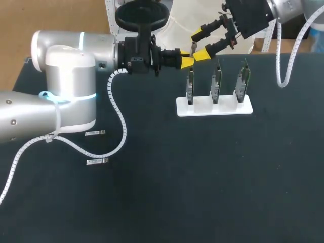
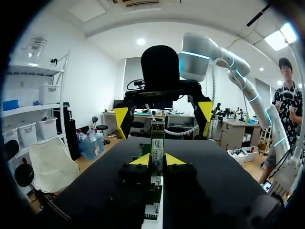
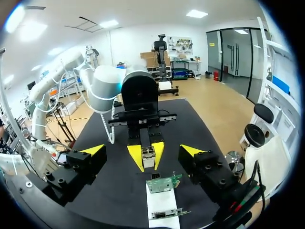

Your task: Pick up the optical module with the left hand, and insert it into the network port with the right hand.

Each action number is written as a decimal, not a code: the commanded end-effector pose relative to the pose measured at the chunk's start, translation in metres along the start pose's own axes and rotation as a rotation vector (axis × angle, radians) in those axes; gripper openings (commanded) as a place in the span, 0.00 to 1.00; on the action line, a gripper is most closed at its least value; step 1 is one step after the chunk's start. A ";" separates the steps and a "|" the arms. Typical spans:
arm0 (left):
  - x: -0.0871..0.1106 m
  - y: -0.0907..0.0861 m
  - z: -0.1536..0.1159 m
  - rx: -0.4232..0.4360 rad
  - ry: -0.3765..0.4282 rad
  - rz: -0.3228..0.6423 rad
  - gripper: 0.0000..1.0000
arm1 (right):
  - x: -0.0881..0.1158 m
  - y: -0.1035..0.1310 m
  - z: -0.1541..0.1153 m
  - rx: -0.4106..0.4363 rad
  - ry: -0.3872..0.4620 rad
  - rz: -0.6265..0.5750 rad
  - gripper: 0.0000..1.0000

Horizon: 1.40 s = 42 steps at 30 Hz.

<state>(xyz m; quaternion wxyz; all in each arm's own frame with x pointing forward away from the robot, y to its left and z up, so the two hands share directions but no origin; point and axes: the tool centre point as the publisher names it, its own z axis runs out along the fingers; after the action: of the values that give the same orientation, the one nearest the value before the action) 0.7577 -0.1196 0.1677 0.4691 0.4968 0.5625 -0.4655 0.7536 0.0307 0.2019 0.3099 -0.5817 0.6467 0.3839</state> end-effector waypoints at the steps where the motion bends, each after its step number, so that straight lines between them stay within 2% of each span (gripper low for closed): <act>1: 0.000 -0.003 0.000 -0.009 -0.003 0.002 0.00 | -0.001 0.005 0.001 0.070 0.002 -0.004 1.00; 11: 0.000 -0.003 0.000 -0.009 -0.003 0.002 0.00 | -0.002 0.001 0.002 0.020 0.013 -0.012 1.00; 22: 0.000 -0.003 0.000 -0.009 -0.003 0.002 0.00 | -0.001 -0.005 0.000 0.007 0.022 -0.009 1.00; 23: 0.000 -0.003 0.000 -0.009 -0.003 0.002 0.00 | -0.001 -0.005 0.000 0.006 0.019 -0.009 0.56; 24: 0.000 -0.003 0.000 -0.009 -0.003 0.002 0.00 | -0.002 -0.006 0.000 0.011 0.018 -0.009 0.20; 25: 0.000 -0.003 0.000 -0.009 -0.003 0.002 0.00 | -0.002 -0.006 -0.001 0.011 0.017 -0.009 0.00; 42: 0.000 -0.003 0.000 -0.009 -0.003 0.002 0.00 | -0.003 -0.006 0.002 -0.009 0.029 -0.013 0.00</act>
<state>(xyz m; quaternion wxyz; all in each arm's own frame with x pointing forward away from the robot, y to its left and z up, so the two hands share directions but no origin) 0.7573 -0.1197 0.1676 0.4689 0.4970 0.5624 -0.4657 0.7586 0.0326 0.2026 0.3020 -0.5918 0.6463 0.3754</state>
